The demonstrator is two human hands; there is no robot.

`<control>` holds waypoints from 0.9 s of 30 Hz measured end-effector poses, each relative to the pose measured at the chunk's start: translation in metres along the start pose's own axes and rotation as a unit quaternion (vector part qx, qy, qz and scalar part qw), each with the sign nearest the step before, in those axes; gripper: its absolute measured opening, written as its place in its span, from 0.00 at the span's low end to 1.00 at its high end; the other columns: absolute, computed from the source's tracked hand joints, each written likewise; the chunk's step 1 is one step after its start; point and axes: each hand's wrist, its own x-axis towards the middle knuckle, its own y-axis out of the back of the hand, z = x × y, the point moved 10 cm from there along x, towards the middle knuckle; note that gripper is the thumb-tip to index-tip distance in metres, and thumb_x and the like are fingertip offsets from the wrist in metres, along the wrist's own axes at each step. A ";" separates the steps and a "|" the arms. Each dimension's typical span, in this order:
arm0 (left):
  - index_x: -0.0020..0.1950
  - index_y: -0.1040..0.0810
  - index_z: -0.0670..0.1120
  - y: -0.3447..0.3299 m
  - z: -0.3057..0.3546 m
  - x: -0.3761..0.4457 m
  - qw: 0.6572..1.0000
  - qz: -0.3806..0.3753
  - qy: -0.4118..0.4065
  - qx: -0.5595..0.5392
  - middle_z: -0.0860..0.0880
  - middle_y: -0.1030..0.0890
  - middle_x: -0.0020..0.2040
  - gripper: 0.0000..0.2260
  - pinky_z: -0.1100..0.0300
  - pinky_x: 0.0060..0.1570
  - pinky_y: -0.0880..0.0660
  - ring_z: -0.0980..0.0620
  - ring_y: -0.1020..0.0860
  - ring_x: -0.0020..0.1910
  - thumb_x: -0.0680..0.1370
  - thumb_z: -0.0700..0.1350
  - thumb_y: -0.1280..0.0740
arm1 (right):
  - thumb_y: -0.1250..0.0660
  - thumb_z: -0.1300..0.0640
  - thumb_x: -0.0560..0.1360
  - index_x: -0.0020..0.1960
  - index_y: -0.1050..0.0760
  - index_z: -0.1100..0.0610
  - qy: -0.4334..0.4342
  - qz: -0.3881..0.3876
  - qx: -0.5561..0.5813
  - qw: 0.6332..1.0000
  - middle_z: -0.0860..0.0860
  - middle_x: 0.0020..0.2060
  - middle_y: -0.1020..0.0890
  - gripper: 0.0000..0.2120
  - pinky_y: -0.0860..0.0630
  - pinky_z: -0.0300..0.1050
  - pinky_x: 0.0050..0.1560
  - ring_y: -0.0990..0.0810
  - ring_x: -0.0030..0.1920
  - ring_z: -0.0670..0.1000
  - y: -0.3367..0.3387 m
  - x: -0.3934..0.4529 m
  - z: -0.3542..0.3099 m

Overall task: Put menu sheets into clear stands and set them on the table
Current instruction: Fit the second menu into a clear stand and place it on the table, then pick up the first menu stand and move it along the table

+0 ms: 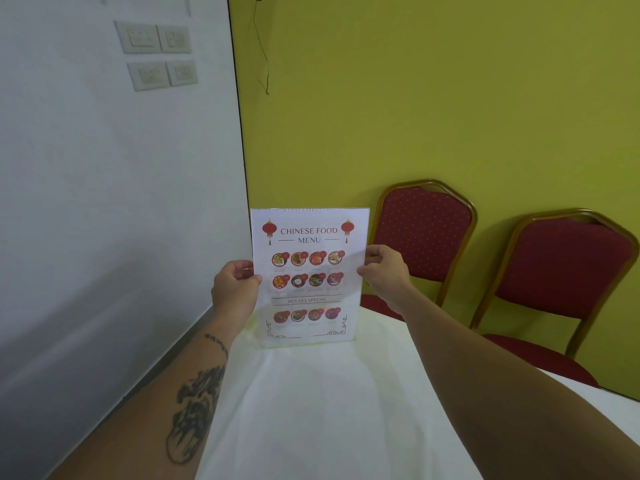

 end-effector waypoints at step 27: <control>0.44 0.20 0.49 -0.176 0.050 -0.336 0.954 -0.262 -0.105 -0.106 0.45 0.20 0.42 0.11 0.55 0.45 0.25 0.50 0.22 0.39 0.77 0.34 0.35 | 0.32 0.65 0.75 0.61 0.22 0.52 0.039 0.129 0.039 0.990 0.49 0.51 0.17 0.17 0.19 0.52 0.50 0.17 0.50 0.52 0.296 -0.277 0.141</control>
